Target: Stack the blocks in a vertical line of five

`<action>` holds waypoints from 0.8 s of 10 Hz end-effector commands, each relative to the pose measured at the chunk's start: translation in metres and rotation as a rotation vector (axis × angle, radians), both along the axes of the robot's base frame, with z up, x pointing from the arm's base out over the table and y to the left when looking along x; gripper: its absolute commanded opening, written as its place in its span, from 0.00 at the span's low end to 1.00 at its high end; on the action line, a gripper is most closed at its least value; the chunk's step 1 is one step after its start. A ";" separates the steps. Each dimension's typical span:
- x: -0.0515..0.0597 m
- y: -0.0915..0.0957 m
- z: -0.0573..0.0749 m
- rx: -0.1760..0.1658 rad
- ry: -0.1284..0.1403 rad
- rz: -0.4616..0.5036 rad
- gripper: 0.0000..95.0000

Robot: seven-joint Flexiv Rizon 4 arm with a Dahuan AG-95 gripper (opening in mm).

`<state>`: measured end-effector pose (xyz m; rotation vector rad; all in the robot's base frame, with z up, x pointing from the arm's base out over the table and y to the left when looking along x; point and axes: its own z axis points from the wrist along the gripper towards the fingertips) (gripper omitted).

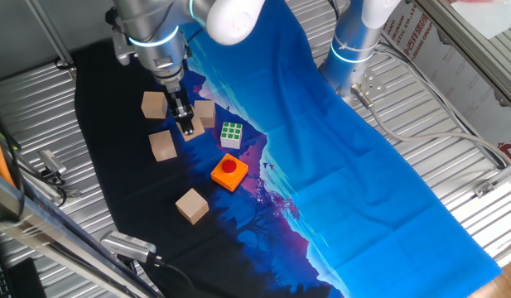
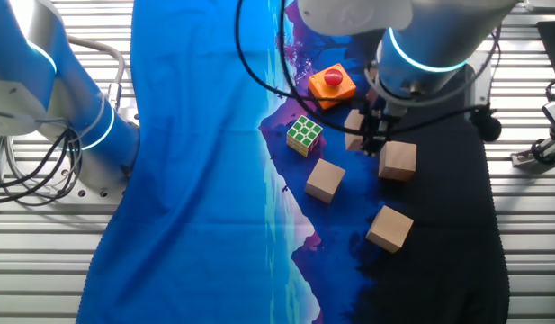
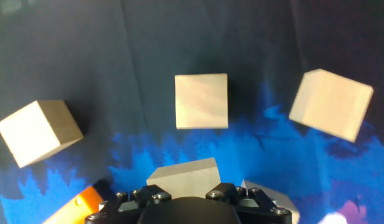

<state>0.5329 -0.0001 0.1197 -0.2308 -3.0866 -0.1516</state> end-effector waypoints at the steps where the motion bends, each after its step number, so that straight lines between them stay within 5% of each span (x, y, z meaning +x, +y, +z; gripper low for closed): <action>1: -0.002 -0.001 0.002 -0.019 0.000 -0.009 0.00; 3: -0.002 -0.001 0.002 -0.014 0.000 0.010 0.00; 5: -0.002 -0.001 0.002 -0.112 0.017 0.266 0.00; 8: -0.002 -0.001 0.002 -0.120 0.011 0.530 0.00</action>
